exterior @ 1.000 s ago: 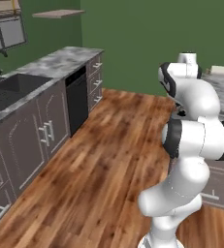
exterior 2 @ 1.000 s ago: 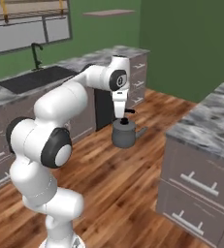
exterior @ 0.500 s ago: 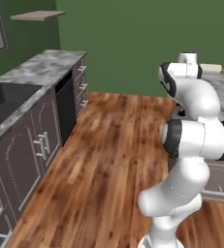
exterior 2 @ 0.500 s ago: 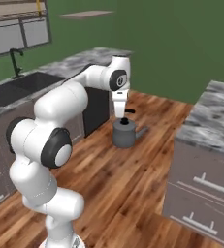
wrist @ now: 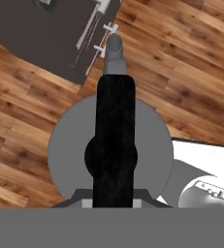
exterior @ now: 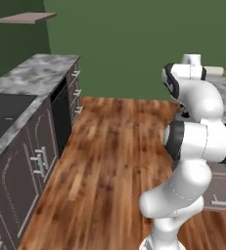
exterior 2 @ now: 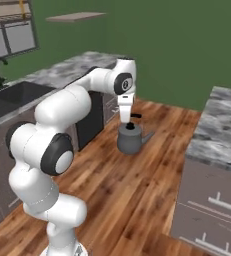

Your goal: The kettle is done boiling. Turn off the stove, then wait for 300 timesteps before moving the kettle to the dining table.

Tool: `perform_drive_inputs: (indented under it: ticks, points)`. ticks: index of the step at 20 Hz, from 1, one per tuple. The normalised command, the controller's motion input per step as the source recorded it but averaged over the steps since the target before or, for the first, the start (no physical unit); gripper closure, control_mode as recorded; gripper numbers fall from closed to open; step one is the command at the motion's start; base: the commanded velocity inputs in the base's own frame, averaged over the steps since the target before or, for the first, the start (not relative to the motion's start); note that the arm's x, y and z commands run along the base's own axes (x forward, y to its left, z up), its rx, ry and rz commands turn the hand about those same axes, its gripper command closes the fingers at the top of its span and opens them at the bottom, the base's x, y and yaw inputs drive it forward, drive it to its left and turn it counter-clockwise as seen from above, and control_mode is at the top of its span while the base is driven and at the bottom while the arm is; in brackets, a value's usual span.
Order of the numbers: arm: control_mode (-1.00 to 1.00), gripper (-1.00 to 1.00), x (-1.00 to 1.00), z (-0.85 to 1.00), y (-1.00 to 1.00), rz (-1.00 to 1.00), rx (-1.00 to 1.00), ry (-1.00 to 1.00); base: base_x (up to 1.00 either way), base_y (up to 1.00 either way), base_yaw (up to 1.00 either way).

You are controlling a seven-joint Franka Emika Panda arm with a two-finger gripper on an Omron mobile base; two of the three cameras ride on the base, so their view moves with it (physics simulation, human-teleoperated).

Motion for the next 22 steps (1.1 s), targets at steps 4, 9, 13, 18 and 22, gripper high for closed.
perform_drive_inputs:
  ticks: [4, 9, 13, 18, 22]
  points:
    - [1.00, 1.00, 0.00, 0.00, 0.00, 0.00, 0.00, 0.00, 0.76, 0.00, -0.11]
    - [1.00, 1.00, 0.00, 0.00, 0.00, 0.00, 0.00, 0.00, 0.78, 0.01, -0.11]
    - [1.00, 1.00, 0.00, 0.00, 0.00, 0.00, 0.00, 0.00, 0.78, 0.25, -0.18]
    - [1.00, 1.00, 0.00, 0.00, 0.00, 0.00, 0.00, 0.00, 0.69, 0.38, -0.25]
    - [1.00, 1.00, 0.00, 0.00, 0.00, 0.00, 0.00, 0.00, 0.65, 0.43, -0.30]
